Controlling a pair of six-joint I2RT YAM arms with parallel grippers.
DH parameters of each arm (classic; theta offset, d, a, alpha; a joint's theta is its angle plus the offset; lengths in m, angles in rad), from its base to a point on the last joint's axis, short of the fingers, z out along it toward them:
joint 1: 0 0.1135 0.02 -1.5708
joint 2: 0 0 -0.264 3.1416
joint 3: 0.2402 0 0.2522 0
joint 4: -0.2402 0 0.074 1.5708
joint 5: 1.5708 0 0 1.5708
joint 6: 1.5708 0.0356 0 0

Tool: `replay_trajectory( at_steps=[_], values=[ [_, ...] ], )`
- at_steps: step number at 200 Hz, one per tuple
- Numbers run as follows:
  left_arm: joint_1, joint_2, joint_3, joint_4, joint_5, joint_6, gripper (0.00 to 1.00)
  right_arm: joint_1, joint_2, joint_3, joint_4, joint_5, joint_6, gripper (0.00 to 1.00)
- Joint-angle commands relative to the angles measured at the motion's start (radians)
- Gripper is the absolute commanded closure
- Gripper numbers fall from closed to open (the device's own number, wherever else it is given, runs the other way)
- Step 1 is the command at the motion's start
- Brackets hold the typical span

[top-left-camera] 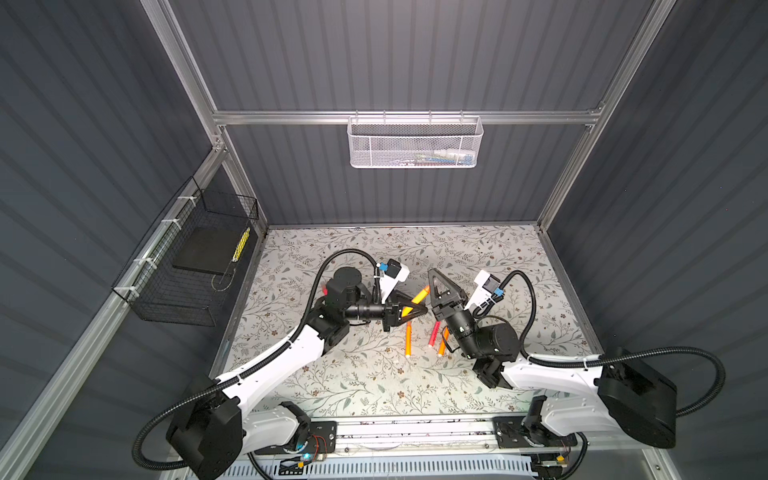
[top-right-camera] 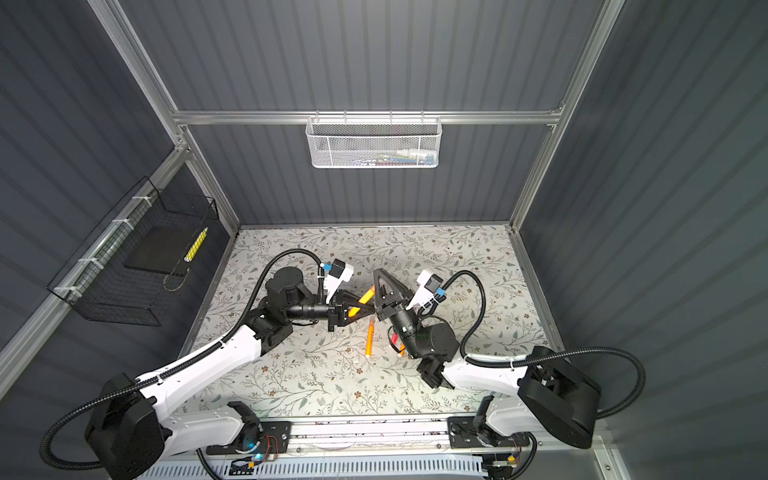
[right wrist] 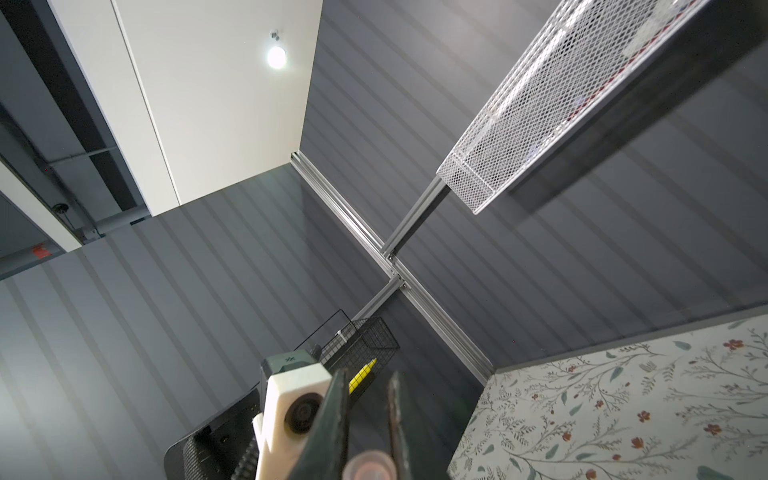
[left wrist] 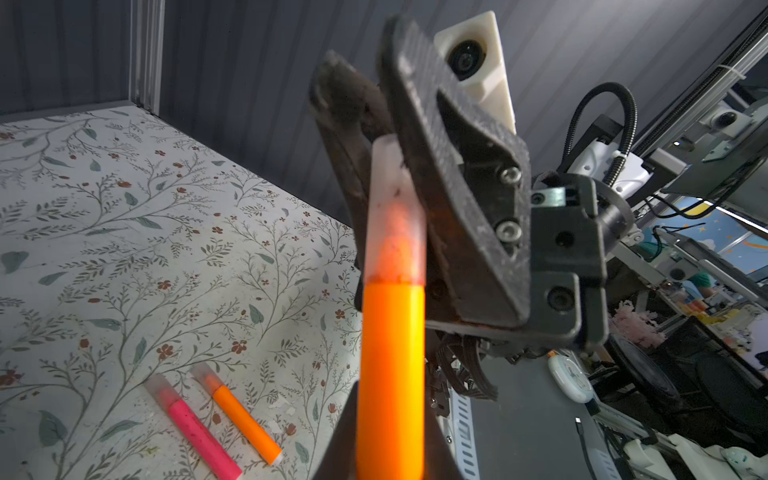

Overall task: Insert the pens into the pen caps
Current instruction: 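Push the pink cap down onto the marker while the left gripper holds it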

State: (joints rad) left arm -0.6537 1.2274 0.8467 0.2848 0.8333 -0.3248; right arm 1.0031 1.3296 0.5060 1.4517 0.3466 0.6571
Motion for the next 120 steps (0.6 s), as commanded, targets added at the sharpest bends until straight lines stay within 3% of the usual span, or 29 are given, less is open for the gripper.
replay_trajectory(
  at_steps=[1, 28, 57, 80, 90, 120],
  values=[
    [0.034, -0.02, 0.174, 0.107, -0.408, 0.048, 1.0, 0.186, 0.085, -0.037, -0.428, -0.394, -0.03, 1.0],
    [0.029, -0.044, 0.173, 0.038, -0.564, 0.149, 1.0, 0.19, 0.118, 0.014, -0.536, -0.36, 0.062, 1.0],
    [0.029, -0.054, 0.155, 0.03, -0.609, 0.182, 1.0, 0.198, 0.2, 0.026, -0.478, -0.408, 0.133, 1.0],
    [0.036, -0.075, 0.128, 0.05, -0.631, 0.164, 1.0, 0.199, 0.167, -0.017, -0.406, -0.412, 0.126, 1.0],
    [0.054, -0.076, 0.125, 0.051, -0.605, 0.128, 1.0, 0.21, 0.151, -0.043, -0.331, -0.448, 0.093, 1.0],
    [0.165, -0.058, 0.089, 0.196, -0.356, -0.07, 1.0, 0.239, 0.141, -0.086, -0.194, -0.485, 0.028, 1.0]
  ],
)
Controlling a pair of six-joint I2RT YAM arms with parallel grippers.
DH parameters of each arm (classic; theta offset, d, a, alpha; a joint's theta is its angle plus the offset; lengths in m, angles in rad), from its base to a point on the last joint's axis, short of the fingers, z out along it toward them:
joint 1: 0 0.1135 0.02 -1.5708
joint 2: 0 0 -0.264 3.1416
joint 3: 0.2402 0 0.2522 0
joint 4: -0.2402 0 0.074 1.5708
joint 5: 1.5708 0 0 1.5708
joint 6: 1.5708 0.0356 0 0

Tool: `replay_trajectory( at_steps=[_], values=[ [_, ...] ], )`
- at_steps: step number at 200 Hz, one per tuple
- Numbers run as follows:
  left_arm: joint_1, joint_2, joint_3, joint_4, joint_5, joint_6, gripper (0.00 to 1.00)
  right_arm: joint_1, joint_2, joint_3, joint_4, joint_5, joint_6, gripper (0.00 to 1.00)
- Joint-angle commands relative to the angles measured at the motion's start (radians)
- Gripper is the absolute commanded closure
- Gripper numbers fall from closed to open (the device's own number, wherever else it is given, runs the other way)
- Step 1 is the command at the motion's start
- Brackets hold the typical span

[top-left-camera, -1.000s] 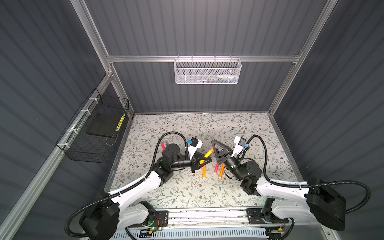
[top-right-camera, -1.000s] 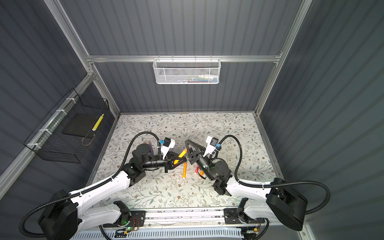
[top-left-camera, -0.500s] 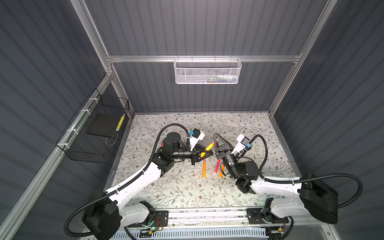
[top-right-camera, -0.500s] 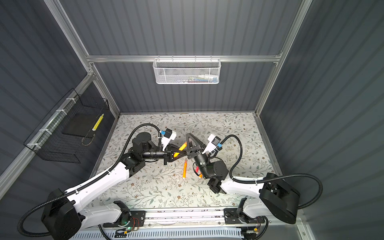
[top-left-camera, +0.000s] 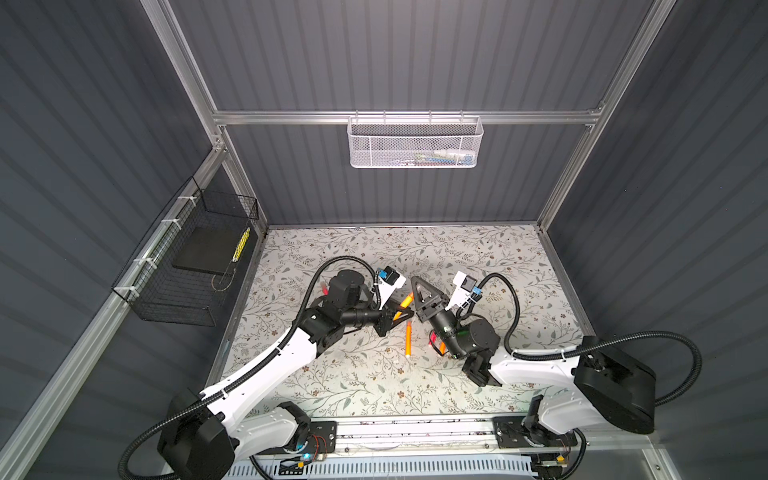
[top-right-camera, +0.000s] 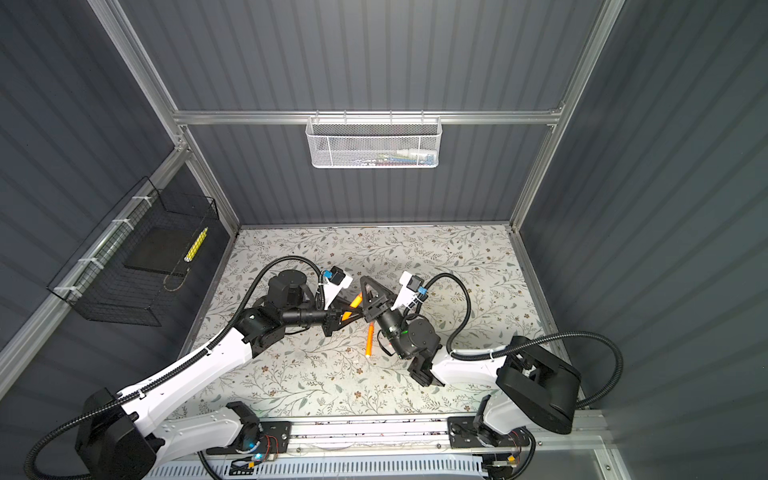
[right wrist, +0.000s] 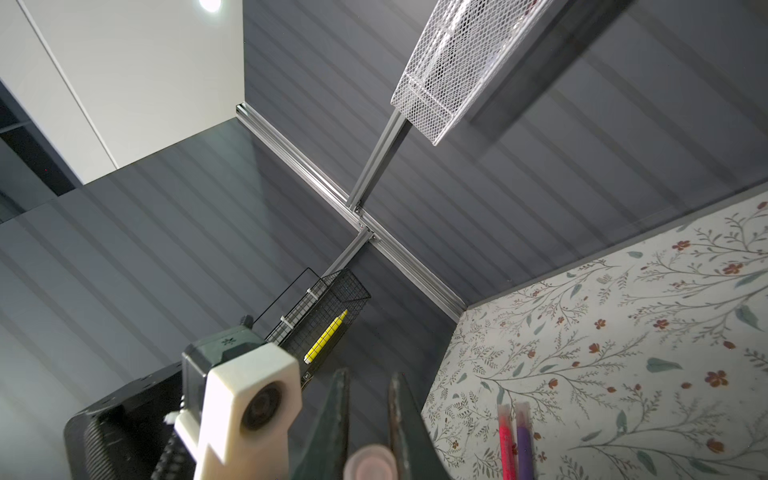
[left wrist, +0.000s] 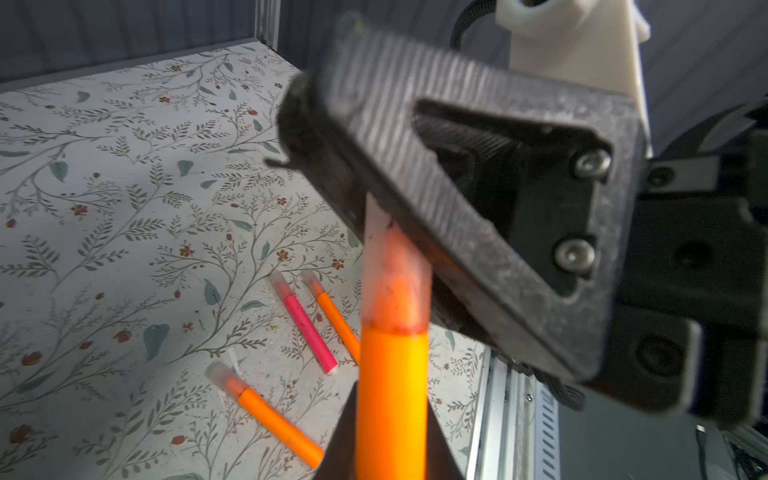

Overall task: Insert the pens into the pen caps
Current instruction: 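Push the pink cap down onto the marker while the left gripper holds it, then open the right gripper and draw it back from the capped marker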

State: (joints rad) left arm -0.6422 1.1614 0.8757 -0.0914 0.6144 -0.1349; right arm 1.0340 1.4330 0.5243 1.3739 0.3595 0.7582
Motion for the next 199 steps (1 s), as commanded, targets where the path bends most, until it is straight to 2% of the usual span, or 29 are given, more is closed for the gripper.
replay_trajectory(
  at_steps=[1, 35, 47, 66, 104, 126, 142, 157, 171, 199],
  values=[
    [0.155, 0.008, 0.058, 0.577, -0.135, -0.265, 1.0, 0.209, 0.038, -0.107, -0.11, -0.5, -0.074, 1.0],
    [0.169, 0.009, 0.055, 0.611, -0.017, -0.324, 1.0, 0.208, 0.026, -0.172, 0.034, -0.513, -0.109, 1.0],
    [0.169, 0.007, 0.043, 0.651, 0.001, -0.348, 1.0, 0.209, 0.028, -0.179, 0.072, -0.532, -0.124, 1.0],
    [0.168, 0.0, 0.048, 0.612, 0.004, -0.325, 1.0, 0.209, 0.03, -0.18, 0.099, -0.52, -0.135, 1.0],
    [0.149, -0.034, 0.01, 0.5, -0.097, -0.2, 1.0, 0.199, -0.028, -0.143, -0.047, -0.402, -0.127, 1.0],
    [0.141, -0.048, -0.041, 0.502, -0.143, -0.165, 1.0, 0.173, -0.07, -0.108, -0.168, -0.355, -0.104, 1.0],
    [0.141, -0.052, -0.078, 0.497, -0.186, -0.137, 1.0, 0.157, -0.099, -0.089, -0.255, -0.3, -0.092, 0.73],
    [0.14, -0.052, -0.122, 0.495, -0.241, -0.115, 1.0, 0.139, -0.139, -0.098, -0.288, -0.249, -0.089, 0.6],
    [0.141, -0.039, -0.173, 0.501, -0.276, -0.103, 1.0, 0.113, -0.202, -0.114, -0.369, -0.171, -0.066, 0.4],
    [0.139, 0.026, -0.329, 0.595, -0.383, -0.151, 1.0, 0.052, -0.383, -0.179, -0.548, -0.041, -0.041, 0.24]
  ],
)
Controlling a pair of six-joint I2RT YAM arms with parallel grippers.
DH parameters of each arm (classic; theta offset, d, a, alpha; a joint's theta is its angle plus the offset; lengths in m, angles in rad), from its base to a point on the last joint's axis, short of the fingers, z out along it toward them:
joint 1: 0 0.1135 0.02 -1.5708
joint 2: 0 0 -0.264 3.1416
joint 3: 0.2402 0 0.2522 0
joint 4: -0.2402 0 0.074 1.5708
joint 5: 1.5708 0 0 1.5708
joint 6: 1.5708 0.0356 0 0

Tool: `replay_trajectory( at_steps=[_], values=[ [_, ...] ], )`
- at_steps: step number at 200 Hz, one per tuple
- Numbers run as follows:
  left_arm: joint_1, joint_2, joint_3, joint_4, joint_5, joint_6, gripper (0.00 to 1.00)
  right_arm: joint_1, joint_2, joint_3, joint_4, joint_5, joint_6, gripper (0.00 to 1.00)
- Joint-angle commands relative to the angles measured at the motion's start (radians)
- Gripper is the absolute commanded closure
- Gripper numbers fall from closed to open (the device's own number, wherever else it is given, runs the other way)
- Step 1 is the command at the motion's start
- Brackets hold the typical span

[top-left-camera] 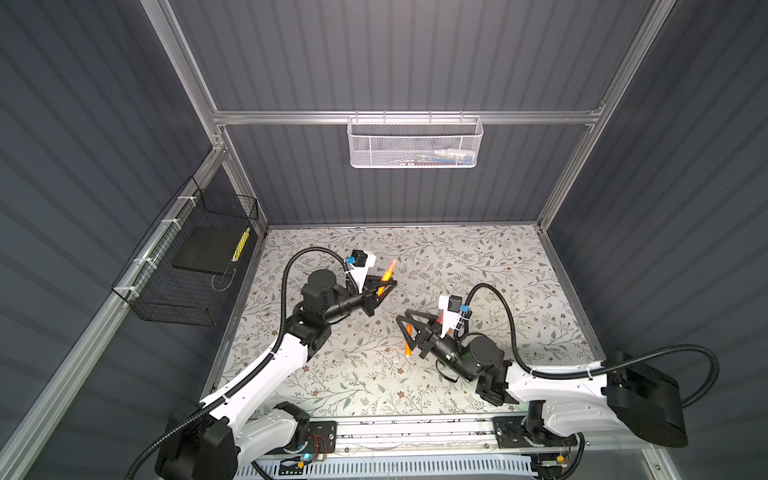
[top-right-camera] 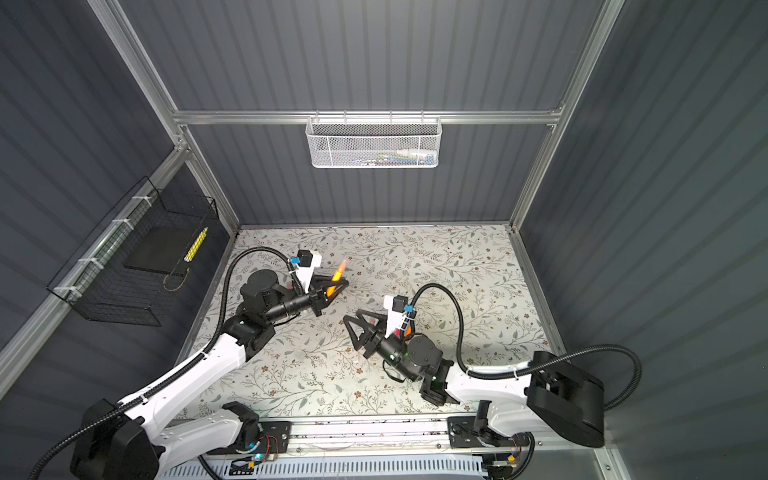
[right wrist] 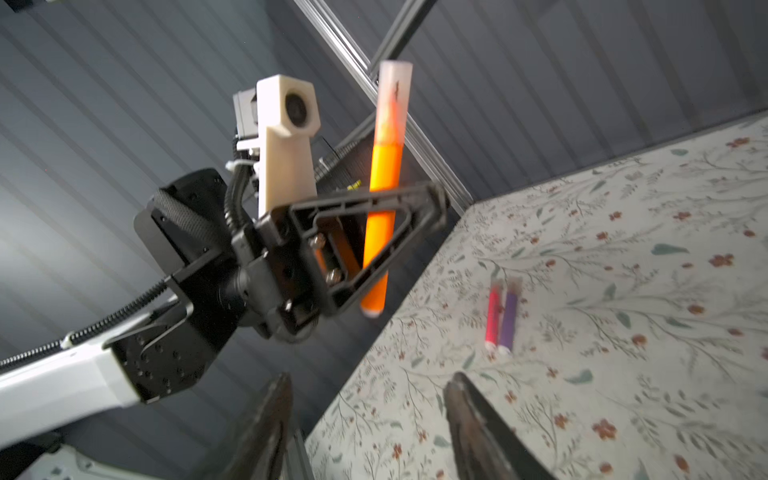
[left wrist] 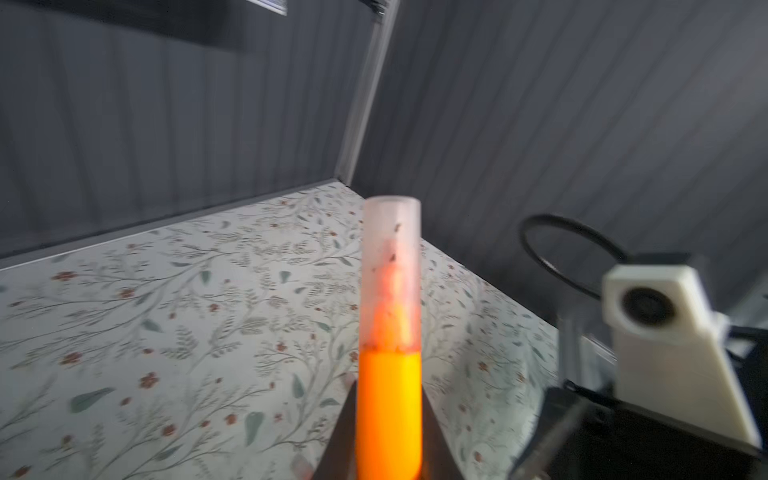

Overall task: Insert the pens into the pen caps
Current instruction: 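Open the right gripper and draw it back from the capped marker, then set the capped marker on the table with the left gripper while the right arm withdraws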

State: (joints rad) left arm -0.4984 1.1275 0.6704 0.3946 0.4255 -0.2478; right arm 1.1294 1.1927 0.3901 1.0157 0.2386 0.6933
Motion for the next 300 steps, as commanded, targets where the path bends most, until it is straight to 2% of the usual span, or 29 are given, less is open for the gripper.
replay_trajectory(
  at_steps=[1, 11, 22, 37, 45, 66, 84, 99, 115, 121, 126, 131, 144, 148, 151, 168, 189, 203, 212, 223, 231, 240, 247, 257, 272, 292, 300],
  values=[
    [-0.004, 0.064, -0.128, 0.115, -0.196, -0.041, 1.0, -0.045, -0.149, -0.048, -0.195, 0.085, 0.023, 0.24],
    [-0.015, 0.105, -0.177, 0.153, -0.23, -0.067, 1.0, -0.063, -0.226, -0.07, -0.267, 0.124, 0.021, 0.19],
    [-0.05, 0.158, -0.21, 0.177, -0.291, -0.079, 1.0, -0.082, -0.313, -0.055, -0.448, 0.177, 0.038, 0.12],
    [-0.145, 0.238, -0.224, 0.18, -0.448, -0.069, 1.0, -0.116, -0.401, 0.003, -0.72, 0.245, 0.063, 0.01],
    [-0.184, 0.289, -0.216, 0.175, -0.509, -0.075, 1.0, -0.137, -0.435, 0.033, -0.846, 0.273, 0.075, 0.01],
    [-0.217, 0.414, -0.199, 0.206, -0.563, -0.119, 1.0, -0.192, -0.48, 0.128, -1.164, 0.352, 0.149, 0.01],
    [-0.219, 0.49, -0.179, 0.211, -0.611, -0.152, 1.0, -0.229, -0.483, 0.178, -1.309, 0.422, 0.177, 0.01],
    [-0.223, 0.544, -0.147, 0.198, -0.609, -0.16, 1.0, -0.277, -0.465, 0.227, -1.441, 0.458, 0.222, 0.01],
    [-0.224, 0.578, -0.131, 0.197, -0.602, -0.169, 1.0, -0.315, -0.442, 0.257, -1.477, 0.459, 0.187, 0.01],
    [-0.226, 0.585, -0.128, 0.198, -0.597, -0.172, 0.99, -0.323, -0.437, 0.261, -1.47, 0.461, 0.168, 0.01],
    [-0.226, 0.589, -0.125, 0.198, -0.591, -0.174, 0.91, -0.328, -0.432, 0.261, -1.461, 0.466, 0.152, 0.01],
    [-0.225, 0.591, -0.12, 0.196, -0.584, -0.174, 0.79, -0.333, -0.428, 0.261, -1.44, 0.474, 0.128, 0.01],
    [-0.226, 0.579, -0.095, 0.149, -0.587, -0.164, 0.36, -0.359, -0.413, 0.245, -1.332, 0.5, 0.035, 0.01],
    [-0.225, 0.57, -0.085, 0.125, -0.596, -0.161, 0.06, -0.371, -0.407, 0.233, -1.289, 0.508, 0.004, 0.01],
    [-0.226, 0.561, -0.078, 0.107, -0.606, -0.158, 0.01, -0.381, -0.398, 0.224, -1.25, 0.512, -0.03, 0.01],
    [-0.226, 0.475, -0.038, -0.014, -0.68, -0.143, 0.01, -0.448, -0.338, 0.203, -1.072, 0.518, -0.264, 0.01],
    [-0.225, 0.313, 0.028, -0.194, -0.805, -0.127, 0.01, -0.577, -0.247, 0.214, -0.974, 0.548, -0.431, 0.01],
    [-0.224, 0.203, 0.076, -0.312, -0.926, -0.128, 0.01, -0.658, -0.185, 0.171, -0.835, 0.56, -0.572, 0.01],
    [-0.221, 0.143, 0.069, -0.305, -1.033, -0.111, 0.0, -0.712, -0.127, 0.142, -0.756, 0.559, -0.655, 0.01],
    [-0.204, 0.098, 0.036, -0.239, -1.155, -0.02, 0.0, -0.755, -0.021, 0.107, -0.66, 0.559, -0.744, 0.01],
    [-0.172, 0.09, 0.013, -0.197, -1.223, 0.058, 0.0, -0.78, 0.051, 0.082, -0.577, 0.551, -0.752, 0.01],
    [-0.106, 0.094, -0.017, -0.159, -1.295, 0.11, 0.01, -0.795, 0.115, 0.055, -0.504, 0.467, -0.749, 0.01],
    [-0.03, 0.097, -0.046, -0.133, -1.282, 0.121, 0.0, -0.815, 0.164, 0.036, -0.399, 0.379, -0.798, 0.01],
    [0.083, 0.106, -0.095, -0.099, -1.251, 0.112, 0.01, -0.807, 0.199, 0.06, -0.395, 0.412, -0.824, 0.01],
    [0.226, 0.128, -0.182, -0.009, -1.151, 0.111, 0.0, -0.838, 0.21, 0.007, -0.214, 0.361, -0.866, 0.01],
    [0.29, 0.245, -0.273, 0.21, -1.129, 0.091, 0.0, -0.917, 0.227, -0.074, -0.019, 0.179, -0.853, 0.01],
    [0.297, 0.339, -0.293, 0.39, -1.126, 0.142, 0.01, -0.954, 0.252, -0.079, 0.053, 0.223, -0.811, 0.01]
  ],
)
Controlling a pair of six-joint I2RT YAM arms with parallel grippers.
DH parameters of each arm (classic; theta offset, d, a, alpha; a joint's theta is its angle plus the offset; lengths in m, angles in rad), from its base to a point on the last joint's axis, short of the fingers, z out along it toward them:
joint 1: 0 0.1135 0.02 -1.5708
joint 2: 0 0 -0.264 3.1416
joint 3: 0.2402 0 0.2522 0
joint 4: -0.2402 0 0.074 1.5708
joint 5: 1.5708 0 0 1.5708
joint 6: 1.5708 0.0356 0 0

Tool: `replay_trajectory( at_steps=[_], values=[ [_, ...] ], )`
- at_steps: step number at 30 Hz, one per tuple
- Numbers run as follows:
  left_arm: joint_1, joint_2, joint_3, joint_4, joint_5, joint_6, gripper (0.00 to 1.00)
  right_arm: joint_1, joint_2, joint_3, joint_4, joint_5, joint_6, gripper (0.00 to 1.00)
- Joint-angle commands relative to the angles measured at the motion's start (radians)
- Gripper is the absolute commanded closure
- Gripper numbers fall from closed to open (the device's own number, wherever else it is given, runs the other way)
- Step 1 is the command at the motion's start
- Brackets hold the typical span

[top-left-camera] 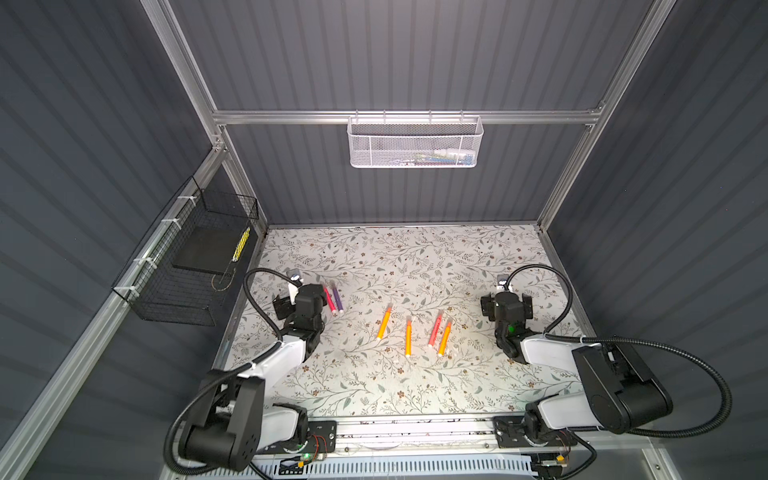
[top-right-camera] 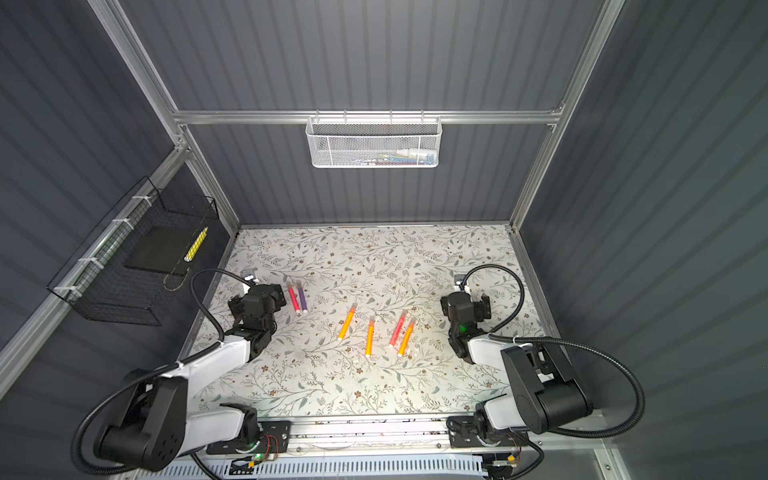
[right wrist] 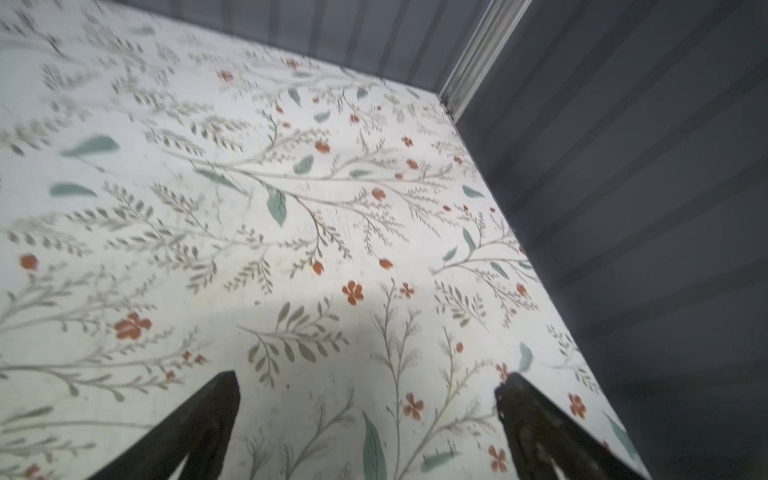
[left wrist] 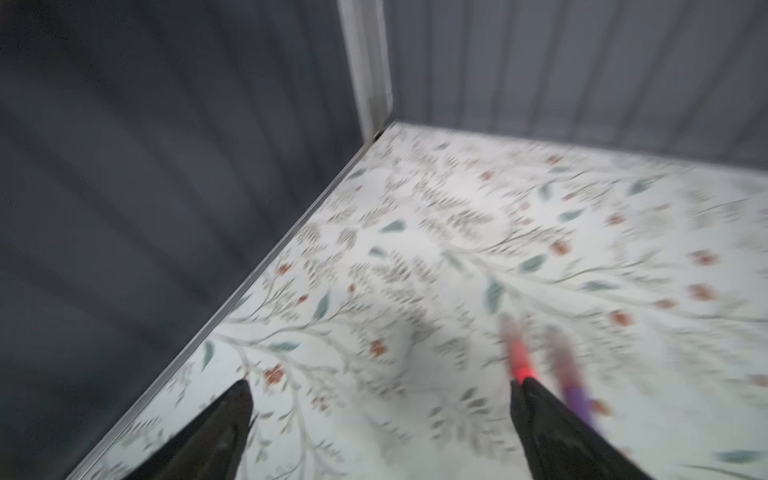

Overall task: Insert the pens into the pen caps
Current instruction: 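Set the capped marker on the table with the left gripper while the right arm withdraws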

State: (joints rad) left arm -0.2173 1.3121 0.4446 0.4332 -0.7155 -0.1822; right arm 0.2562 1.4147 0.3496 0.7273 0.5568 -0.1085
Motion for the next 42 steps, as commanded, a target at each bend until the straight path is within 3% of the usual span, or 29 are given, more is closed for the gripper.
replay_trajectory(
  at_steps=[1, 3, 4, 6, 7, 8, 9, 10, 11, 13, 14, 16, 18, 42],
  values=[
    [0.017, 0.165, -0.067, 0.37, 0.009, 0.088, 0.01, -0.087, 0.03, -0.038, 0.341, -0.09, -0.001, 0.01],
    [0.019, 0.204, -0.037, 0.377, 0.056, 0.111, 0.01, -0.203, -0.022, -0.048, 0.245, -0.26, 0.137, 0.01],
    [0.025, 0.244, -0.056, 0.465, 0.058, 0.133, 0.01, -0.255, -0.026, -0.063, 0.233, -0.329, 0.187, 0.01],
    [0.057, 0.365, -0.073, 0.69, 0.124, 0.182, 0.01, -0.292, 0.087, -0.147, 0.555, -0.371, 0.187, 0.01],
    [0.058, 0.341, -0.025, 0.531, 0.21, 0.173, 0.01, -0.292, 0.045, -0.153, 0.493, -0.395, 0.191, 0.01],
    [0.066, 0.367, 0.009, 0.473, 0.256, 0.178, 0.01, -0.291, 0.002, -0.135, 0.385, -0.393, 0.198, 0.01],
    [0.071, 0.427, -0.004, 0.593, 0.237, 0.19, 0.0, -0.29, 0.016, -0.123, 0.39, -0.383, 0.196, 0.01],
    [0.075, 0.418, -0.009, 0.6, 0.241, 0.189, 0.0, -0.291, 0.056, -0.117, 0.445, -0.369, 0.192, 0.01],
    [0.078, 0.386, 0.01, 0.472, 0.251, 0.153, 0.0, -0.289, 0.058, -0.112, 0.44, -0.368, 0.19, 0.01],
    [0.081, 0.42, -0.003, 0.585, 0.246, 0.183, 0.0, -0.288, 0.016, -0.085, 0.315, -0.37, 0.2, 0.01],
    [0.084, 0.395, 0.01, 0.495, 0.25, 0.157, 0.01, -0.288, 0.036, -0.064, 0.312, -0.362, 0.198, 0.01],
    [0.095, 0.414, 0.003, 0.551, 0.264, 0.16, 0.01, -0.282, 0.041, -0.057, 0.306, -0.355, 0.193, 0.01],
    [0.095, 0.396, 0.01, 0.496, 0.263, 0.149, 0.01, -0.28, 0.038, -0.053, 0.292, -0.352, 0.194, 0.01],
    [0.095, 0.404, 0.006, 0.521, 0.263, 0.151, 0.0, -0.281, 0.042, -0.05, 0.293, -0.357, 0.189, 0.01]
  ],
)
